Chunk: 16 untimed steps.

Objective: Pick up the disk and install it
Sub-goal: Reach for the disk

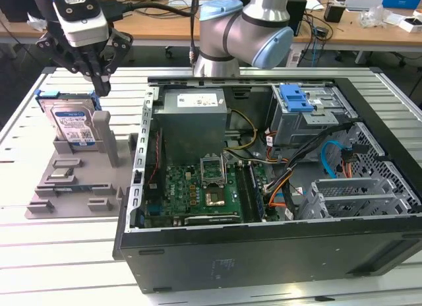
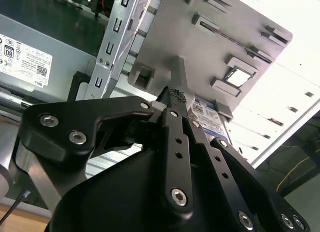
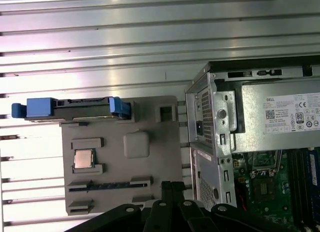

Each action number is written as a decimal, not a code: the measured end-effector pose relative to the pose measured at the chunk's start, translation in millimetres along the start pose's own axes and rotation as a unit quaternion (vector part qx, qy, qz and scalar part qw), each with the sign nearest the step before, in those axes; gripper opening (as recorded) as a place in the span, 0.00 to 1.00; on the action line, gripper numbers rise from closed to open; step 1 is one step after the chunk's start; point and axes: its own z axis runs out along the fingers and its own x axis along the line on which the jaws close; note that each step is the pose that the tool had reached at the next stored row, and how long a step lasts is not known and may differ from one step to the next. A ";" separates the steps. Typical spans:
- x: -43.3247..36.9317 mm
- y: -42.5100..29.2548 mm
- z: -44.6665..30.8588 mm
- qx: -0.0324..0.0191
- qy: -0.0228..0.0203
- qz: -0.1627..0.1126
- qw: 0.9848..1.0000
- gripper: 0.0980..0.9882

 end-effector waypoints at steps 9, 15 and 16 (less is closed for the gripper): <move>11.7 -0.9 -0.4 0.000 0.000 0.000 1.000 0.01; 18.0 -1.4 -0.5 0.000 0.000 0.000 1.000 0.01; 19.0 -1.4 -0.5 0.000 0.000 0.000 1.000 0.01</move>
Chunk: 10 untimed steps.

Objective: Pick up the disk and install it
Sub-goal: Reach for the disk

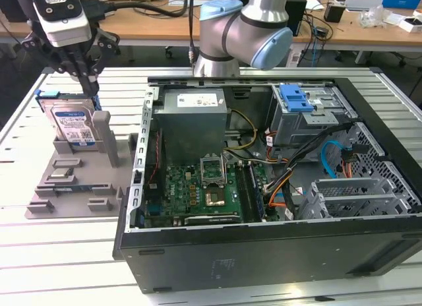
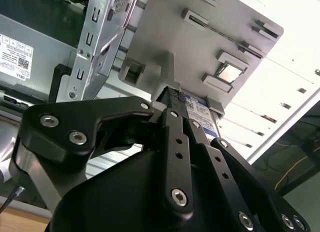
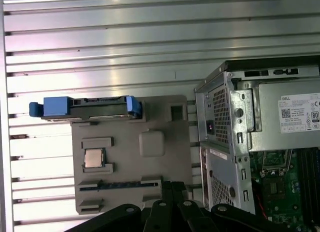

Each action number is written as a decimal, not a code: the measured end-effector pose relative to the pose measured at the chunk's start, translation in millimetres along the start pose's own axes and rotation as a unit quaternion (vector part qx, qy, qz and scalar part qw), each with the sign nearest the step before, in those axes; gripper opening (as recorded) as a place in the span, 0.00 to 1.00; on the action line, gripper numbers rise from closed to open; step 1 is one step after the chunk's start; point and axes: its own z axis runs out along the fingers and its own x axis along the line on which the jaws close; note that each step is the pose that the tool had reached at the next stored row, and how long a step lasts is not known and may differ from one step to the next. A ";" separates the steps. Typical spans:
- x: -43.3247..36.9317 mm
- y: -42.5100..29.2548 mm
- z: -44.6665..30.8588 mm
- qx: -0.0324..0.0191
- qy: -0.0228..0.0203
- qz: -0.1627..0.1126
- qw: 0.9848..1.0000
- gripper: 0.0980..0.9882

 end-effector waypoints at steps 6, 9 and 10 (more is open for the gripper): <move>8.0 -0.6 -0.2 0.000 0.000 0.000 1.000 0.01; 14.1 -1.1 -0.4 0.000 0.000 0.000 1.000 0.01; 15.4 -1.1 -0.4 0.000 0.000 0.000 1.000 0.01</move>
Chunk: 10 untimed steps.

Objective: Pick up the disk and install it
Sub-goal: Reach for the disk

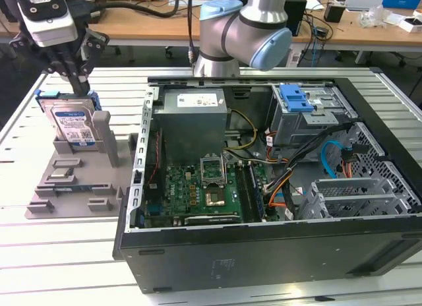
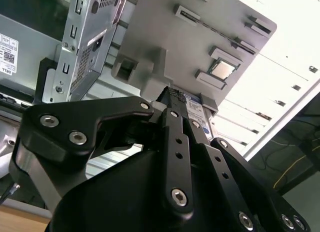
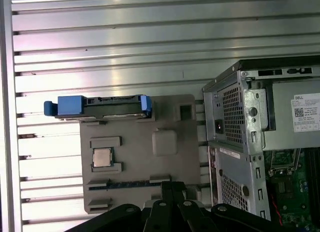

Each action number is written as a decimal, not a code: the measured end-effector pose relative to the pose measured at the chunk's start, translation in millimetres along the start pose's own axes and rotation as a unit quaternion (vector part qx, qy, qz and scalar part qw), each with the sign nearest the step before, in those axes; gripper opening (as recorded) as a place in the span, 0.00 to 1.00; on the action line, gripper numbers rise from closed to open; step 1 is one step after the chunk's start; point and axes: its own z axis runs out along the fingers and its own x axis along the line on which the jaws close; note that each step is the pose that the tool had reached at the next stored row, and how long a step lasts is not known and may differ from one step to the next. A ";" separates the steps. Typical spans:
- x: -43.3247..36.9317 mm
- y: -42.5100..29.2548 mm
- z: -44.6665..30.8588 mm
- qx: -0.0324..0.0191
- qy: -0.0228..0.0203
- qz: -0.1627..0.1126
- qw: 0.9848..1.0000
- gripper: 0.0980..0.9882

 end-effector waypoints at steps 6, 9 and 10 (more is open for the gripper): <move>8.2 -0.6 -0.2 0.000 0.000 0.000 1.000 0.01; 14.3 -1.1 -0.3 0.000 0.000 0.000 1.000 0.01; 16.8 -1.3 -0.4 0.000 0.000 0.000 1.000 0.01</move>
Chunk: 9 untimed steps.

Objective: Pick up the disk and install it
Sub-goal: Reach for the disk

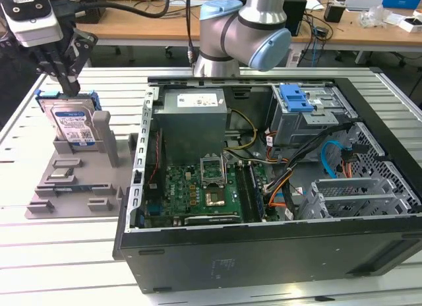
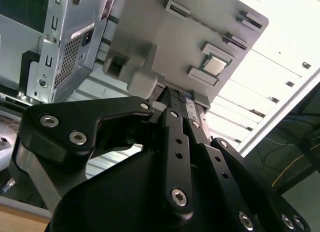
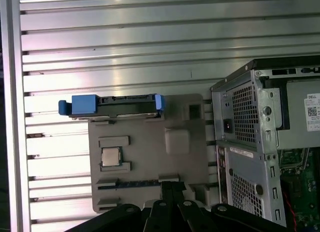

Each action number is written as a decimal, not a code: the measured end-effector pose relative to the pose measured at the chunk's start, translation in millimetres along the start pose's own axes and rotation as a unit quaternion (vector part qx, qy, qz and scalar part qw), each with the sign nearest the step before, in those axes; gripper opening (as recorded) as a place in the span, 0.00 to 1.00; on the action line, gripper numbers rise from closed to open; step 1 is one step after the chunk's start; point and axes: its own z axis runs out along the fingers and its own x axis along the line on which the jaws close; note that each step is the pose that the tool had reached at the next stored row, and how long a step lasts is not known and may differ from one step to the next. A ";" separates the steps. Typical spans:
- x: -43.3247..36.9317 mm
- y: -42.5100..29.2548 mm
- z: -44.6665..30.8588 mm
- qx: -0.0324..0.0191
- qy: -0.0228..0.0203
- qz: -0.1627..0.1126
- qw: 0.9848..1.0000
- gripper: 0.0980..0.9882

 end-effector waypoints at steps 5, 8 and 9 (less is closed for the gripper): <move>9.2 -0.7 -0.2 0.000 0.000 0.000 1.000 0.01; 13.7 -1.0 -0.3 0.000 0.000 0.000 1.000 0.01; 16.0 -1.2 -0.4 0.000 0.000 0.000 1.000 0.01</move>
